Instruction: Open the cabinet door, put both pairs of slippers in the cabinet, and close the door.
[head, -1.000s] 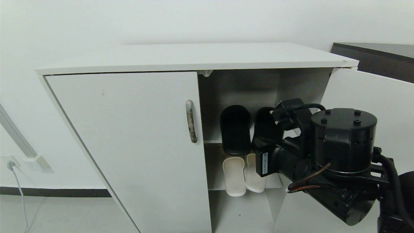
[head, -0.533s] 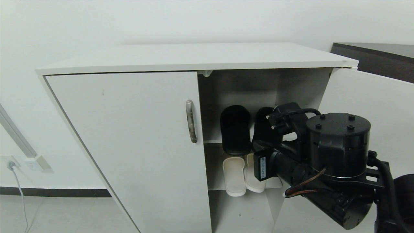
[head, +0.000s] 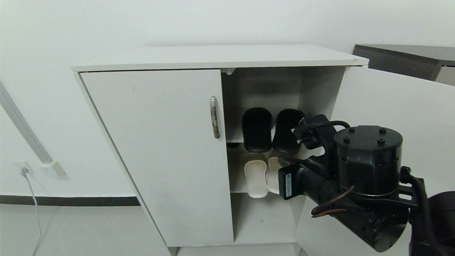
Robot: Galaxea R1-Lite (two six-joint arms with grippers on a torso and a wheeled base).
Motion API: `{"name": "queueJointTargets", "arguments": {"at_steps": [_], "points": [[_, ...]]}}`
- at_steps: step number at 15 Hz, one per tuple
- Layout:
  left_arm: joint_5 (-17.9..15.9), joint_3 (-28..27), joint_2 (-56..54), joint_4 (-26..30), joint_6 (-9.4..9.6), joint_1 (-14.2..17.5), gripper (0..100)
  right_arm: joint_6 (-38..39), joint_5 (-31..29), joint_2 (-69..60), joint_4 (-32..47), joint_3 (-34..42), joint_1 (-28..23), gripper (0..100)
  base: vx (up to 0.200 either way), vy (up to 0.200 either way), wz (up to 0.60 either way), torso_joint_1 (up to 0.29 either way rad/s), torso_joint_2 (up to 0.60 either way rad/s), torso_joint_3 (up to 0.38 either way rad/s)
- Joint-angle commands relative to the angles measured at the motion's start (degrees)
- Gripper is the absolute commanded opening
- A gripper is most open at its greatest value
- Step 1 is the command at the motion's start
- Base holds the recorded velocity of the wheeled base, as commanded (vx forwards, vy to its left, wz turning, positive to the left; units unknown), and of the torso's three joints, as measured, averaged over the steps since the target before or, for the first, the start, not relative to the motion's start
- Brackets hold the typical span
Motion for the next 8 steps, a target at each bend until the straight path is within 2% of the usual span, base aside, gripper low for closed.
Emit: {"name": "queueJointTargets", "arguments": {"at_steps": [1, 8], "points": [[0.0, 0.0, -0.01, 0.02, -0.01, 0.02, 0, 0.08, -0.01, 0.87, -0.03, 0.08, 0.09, 0, -0.2, 0.0, 0.0, 0.002, 0.0, -0.002], [0.0, 0.0, -0.01, 0.02, -0.01, 0.02, 0, 0.08, -0.01, 1.31, -0.03, 0.34, 0.09, 0, -0.2, 0.0, 0.0, 0.001, 0.0, 0.002]]}}
